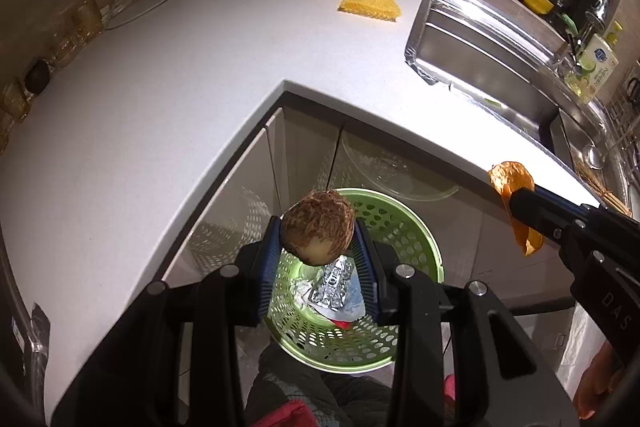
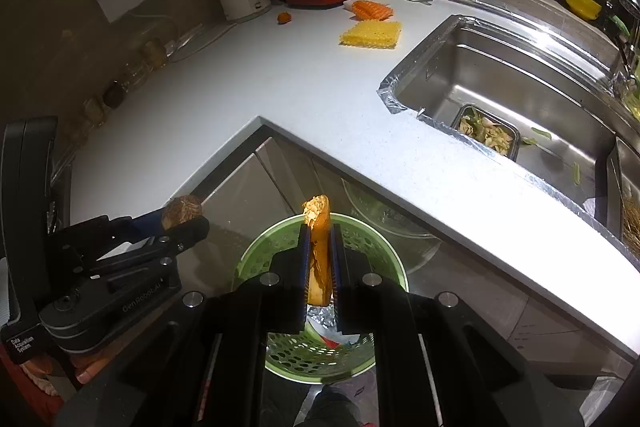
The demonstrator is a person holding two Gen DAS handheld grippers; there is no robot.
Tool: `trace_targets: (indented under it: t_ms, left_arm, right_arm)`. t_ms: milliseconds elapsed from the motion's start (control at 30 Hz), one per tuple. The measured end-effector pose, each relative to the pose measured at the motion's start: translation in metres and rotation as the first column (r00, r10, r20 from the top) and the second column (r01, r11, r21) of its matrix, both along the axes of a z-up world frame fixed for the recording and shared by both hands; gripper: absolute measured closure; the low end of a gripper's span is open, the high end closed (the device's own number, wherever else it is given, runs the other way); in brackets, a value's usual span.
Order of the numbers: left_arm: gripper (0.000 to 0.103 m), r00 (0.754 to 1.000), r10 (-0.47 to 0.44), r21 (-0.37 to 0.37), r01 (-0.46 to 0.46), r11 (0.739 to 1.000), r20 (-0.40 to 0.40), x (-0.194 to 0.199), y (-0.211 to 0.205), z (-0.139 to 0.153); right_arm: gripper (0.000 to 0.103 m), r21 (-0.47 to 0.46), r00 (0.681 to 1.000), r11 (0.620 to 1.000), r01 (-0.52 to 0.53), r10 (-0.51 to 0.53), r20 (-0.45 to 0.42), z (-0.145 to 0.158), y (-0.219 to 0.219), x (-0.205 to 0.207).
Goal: Collect trash
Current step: 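Carry taro and bread slice over the green basket and release both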
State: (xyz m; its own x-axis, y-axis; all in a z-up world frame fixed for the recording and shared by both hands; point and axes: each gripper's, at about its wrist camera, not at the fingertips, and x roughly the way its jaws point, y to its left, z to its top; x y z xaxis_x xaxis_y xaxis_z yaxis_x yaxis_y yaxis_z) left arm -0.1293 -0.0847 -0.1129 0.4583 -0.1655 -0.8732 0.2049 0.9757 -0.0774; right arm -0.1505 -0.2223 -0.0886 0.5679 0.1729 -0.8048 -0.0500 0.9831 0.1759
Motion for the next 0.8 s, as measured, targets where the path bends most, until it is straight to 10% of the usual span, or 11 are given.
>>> trace_targets:
  t_ms: [800]
  left_arm:
    - [0.068, 0.994, -0.057, 0.013, 0.059, 0.998, -0.097, -0.026, -0.026, -0.037]
  right_arm:
    - [0.092, -0.003, 0.999, 1.000, 0.017, -0.017, -0.030, -0.012, -0.008, -0.027]
